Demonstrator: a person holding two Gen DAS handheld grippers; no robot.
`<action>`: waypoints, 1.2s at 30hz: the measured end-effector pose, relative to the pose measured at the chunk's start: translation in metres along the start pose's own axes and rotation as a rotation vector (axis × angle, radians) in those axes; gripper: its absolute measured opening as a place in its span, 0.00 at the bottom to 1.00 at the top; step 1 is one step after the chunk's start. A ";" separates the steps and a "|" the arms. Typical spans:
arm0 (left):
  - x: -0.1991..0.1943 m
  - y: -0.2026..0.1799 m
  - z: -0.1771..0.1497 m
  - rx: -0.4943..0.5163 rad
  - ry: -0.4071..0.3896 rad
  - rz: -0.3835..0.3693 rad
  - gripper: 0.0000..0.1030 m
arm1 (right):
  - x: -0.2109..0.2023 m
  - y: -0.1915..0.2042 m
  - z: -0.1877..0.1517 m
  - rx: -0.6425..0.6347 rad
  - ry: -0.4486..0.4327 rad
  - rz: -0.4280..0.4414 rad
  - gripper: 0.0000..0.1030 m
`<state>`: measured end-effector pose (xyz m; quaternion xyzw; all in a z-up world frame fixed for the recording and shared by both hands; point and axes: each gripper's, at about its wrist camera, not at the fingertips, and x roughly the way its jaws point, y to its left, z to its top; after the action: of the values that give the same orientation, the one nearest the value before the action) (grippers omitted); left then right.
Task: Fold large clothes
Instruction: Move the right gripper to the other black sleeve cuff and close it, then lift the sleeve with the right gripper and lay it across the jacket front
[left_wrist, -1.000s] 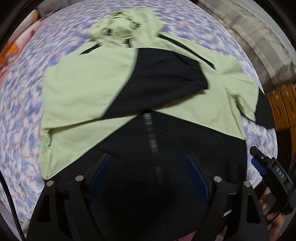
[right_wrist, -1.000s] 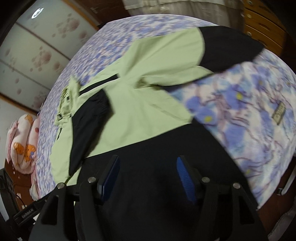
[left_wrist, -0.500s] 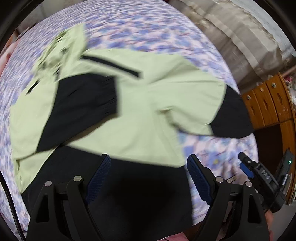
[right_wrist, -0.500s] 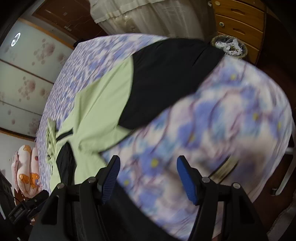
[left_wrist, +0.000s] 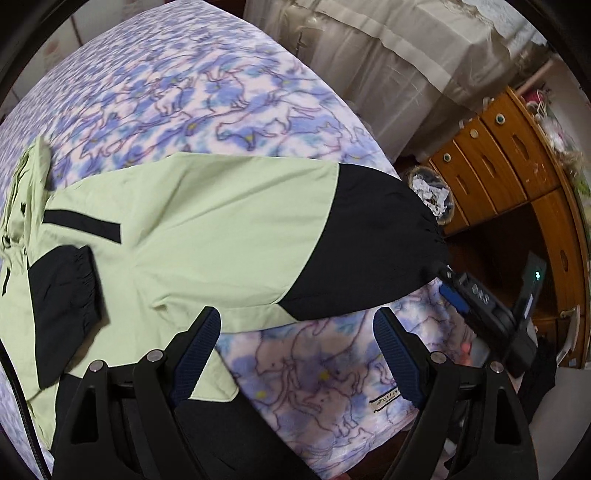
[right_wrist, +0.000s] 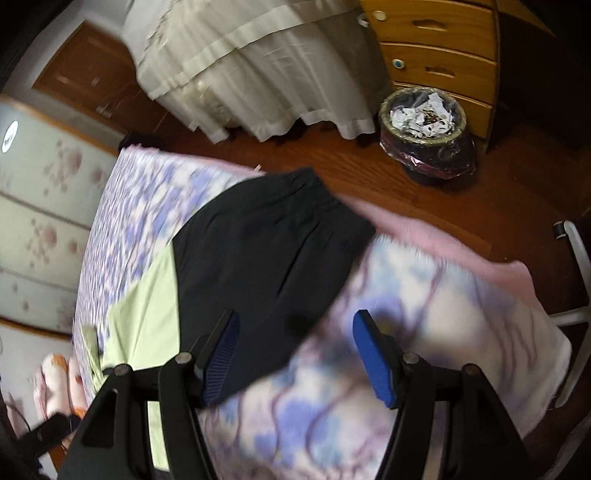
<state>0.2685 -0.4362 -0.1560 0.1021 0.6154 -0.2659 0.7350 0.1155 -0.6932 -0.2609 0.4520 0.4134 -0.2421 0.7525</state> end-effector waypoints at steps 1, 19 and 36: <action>0.003 -0.002 0.002 0.004 0.009 0.006 0.81 | 0.004 -0.002 0.004 0.011 -0.007 0.000 0.62; -0.005 0.055 -0.010 -0.156 0.030 -0.022 0.81 | -0.010 0.014 0.023 0.024 -0.158 0.014 0.10; -0.110 0.255 -0.111 -0.401 -0.157 0.030 0.81 | -0.107 0.259 -0.075 -0.498 -0.338 0.288 0.09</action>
<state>0.2943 -0.1404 -0.1201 -0.0580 0.5953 -0.1340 0.7901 0.2188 -0.5055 -0.0652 0.2616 0.2609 -0.0964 0.9242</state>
